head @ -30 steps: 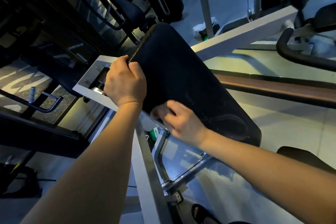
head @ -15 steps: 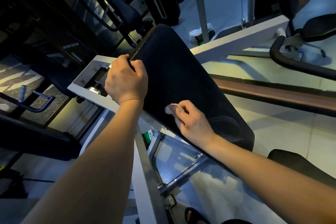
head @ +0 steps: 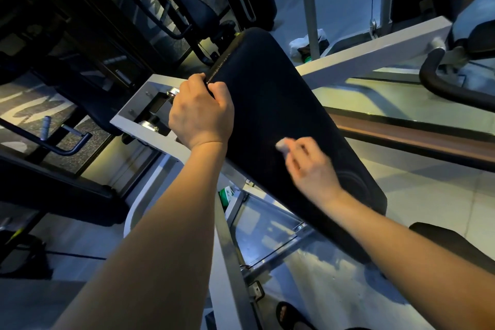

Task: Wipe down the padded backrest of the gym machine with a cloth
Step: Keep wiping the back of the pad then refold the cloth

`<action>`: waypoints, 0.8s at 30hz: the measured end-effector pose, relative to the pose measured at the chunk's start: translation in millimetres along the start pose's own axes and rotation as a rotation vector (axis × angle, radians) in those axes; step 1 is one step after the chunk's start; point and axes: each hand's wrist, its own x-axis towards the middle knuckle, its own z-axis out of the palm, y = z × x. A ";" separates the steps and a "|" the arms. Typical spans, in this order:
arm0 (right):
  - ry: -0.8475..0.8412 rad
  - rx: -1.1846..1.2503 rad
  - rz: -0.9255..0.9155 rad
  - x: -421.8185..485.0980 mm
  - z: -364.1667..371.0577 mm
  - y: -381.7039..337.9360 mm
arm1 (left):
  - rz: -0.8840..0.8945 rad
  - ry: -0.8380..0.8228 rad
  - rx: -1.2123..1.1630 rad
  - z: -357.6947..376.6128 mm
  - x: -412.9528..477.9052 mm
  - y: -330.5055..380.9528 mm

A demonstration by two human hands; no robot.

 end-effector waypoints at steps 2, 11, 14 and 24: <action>0.059 -0.110 0.200 18.2 4.8 20.7 | 0.004 -0.004 0.003 -0.7 -0.3 1.0; -0.051 -0.109 -0.040 -6.6 7.9 -1.0 | 0.005 0.007 0.025 2.3 0.7 0.2; -0.026 -0.334 0.219 11.2 4.2 29.8 | 0.005 0.000 0.021 2.0 -0.1 0.8; -0.070 -0.190 0.117 -17.4 10.0 15.7 | -0.005 0.006 0.010 3.3 0.2 0.4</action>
